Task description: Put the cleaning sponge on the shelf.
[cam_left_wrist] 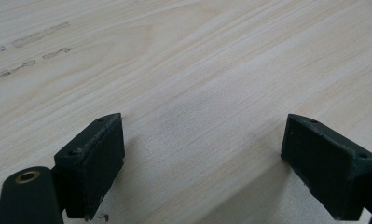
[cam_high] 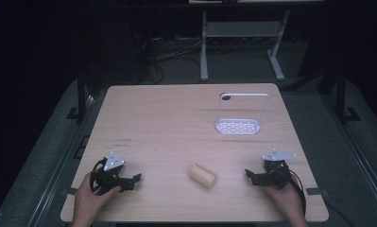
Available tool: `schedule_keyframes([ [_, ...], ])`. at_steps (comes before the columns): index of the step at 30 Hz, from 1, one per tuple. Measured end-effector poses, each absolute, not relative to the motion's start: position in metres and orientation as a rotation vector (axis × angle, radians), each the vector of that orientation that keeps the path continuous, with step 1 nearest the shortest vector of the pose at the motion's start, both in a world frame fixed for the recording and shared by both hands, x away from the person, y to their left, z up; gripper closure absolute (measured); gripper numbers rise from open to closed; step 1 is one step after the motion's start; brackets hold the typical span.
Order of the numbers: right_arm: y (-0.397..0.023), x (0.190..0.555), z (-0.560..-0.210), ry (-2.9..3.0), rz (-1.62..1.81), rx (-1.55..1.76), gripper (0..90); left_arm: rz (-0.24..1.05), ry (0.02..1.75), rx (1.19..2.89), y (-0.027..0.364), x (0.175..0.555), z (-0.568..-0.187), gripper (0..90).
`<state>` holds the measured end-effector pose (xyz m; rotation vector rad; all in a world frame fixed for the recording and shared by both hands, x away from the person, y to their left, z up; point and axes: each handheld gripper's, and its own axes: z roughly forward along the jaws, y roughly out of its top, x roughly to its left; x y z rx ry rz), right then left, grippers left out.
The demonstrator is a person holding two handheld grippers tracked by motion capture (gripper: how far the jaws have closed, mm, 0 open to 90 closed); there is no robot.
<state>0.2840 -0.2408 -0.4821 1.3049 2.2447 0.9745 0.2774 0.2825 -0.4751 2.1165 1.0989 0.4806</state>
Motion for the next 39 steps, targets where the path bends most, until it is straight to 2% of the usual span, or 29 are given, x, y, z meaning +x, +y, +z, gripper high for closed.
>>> schedule_keyframes([
  [22,-0.237,0.288,-0.477,2.278,0.959,1.313,11.0,0.481,1.099,2.117,0.282,0.277,-0.475,12.7],
  [39,-0.218,0.292,-0.466,2.304,0.996,1.242,11.0,0.48,1.099,2.116,0.282,0.277,-0.475,12.8],
])
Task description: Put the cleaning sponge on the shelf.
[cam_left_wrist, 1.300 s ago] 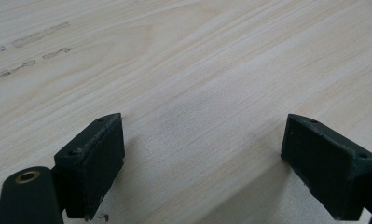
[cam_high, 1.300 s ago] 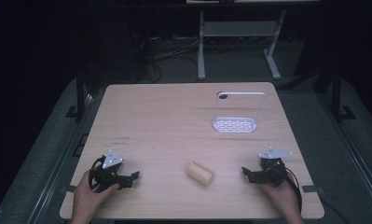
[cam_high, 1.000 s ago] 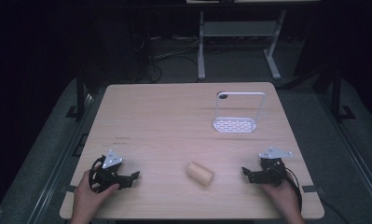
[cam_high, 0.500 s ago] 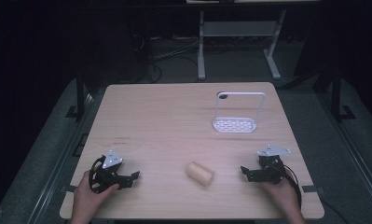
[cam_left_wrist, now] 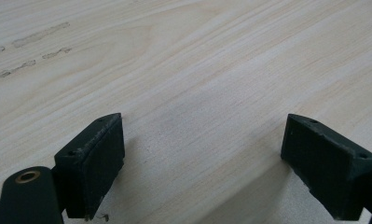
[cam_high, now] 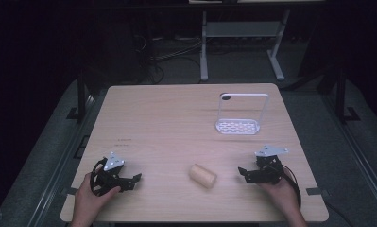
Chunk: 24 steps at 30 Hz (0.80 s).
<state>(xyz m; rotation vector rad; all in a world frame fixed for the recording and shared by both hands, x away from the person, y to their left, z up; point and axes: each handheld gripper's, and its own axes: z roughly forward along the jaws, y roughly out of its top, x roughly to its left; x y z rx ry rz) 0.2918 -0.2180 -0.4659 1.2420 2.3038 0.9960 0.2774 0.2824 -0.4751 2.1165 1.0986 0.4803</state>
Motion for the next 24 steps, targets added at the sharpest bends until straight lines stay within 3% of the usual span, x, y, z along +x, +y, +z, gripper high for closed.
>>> schedule_keyframes([
  [24,-0.192,0.305,-0.455,2.382,1.039,1.164,11.0,0.48,1.098,2.117,0.282,0.277,-0.475,12.8],
])
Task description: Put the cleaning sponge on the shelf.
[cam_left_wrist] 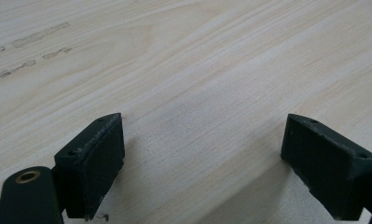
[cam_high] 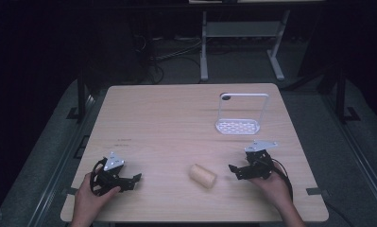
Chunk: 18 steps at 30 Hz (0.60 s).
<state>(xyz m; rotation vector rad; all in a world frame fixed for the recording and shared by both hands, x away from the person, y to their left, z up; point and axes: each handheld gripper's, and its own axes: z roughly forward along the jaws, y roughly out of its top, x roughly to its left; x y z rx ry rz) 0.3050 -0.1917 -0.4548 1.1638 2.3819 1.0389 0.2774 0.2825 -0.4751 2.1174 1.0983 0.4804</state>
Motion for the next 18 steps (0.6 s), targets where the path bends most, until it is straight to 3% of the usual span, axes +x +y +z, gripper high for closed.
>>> schedule_keyframes([
  [18,-0.177,0.316,-0.448,2.421,1.062,1.134,11.1,0.48,1.098,2.117,0.282,0.277,-0.475,12.7],
])
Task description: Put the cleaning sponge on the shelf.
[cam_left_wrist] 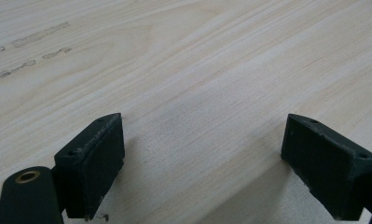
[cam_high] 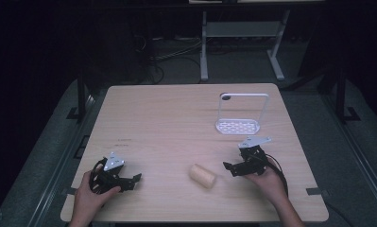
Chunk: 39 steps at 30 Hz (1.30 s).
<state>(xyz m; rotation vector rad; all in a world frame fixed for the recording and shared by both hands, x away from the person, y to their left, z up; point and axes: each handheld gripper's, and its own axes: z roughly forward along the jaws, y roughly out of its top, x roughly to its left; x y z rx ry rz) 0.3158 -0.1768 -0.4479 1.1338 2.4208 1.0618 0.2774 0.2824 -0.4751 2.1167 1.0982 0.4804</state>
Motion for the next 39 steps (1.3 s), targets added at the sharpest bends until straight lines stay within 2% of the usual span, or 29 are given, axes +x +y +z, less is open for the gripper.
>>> schedule_keyframes([
  [23,-0.146,0.331,-0.433,2.471,1.107,1.05,11.1,0.481,1.098,2.116,0.282,0.277,-0.475,12.8],
  [39,-0.134,0.321,-0.429,2.52,1.133,1.006,11.0,0.481,1.098,2.117,0.282,0.277,-0.475,12.8],
])
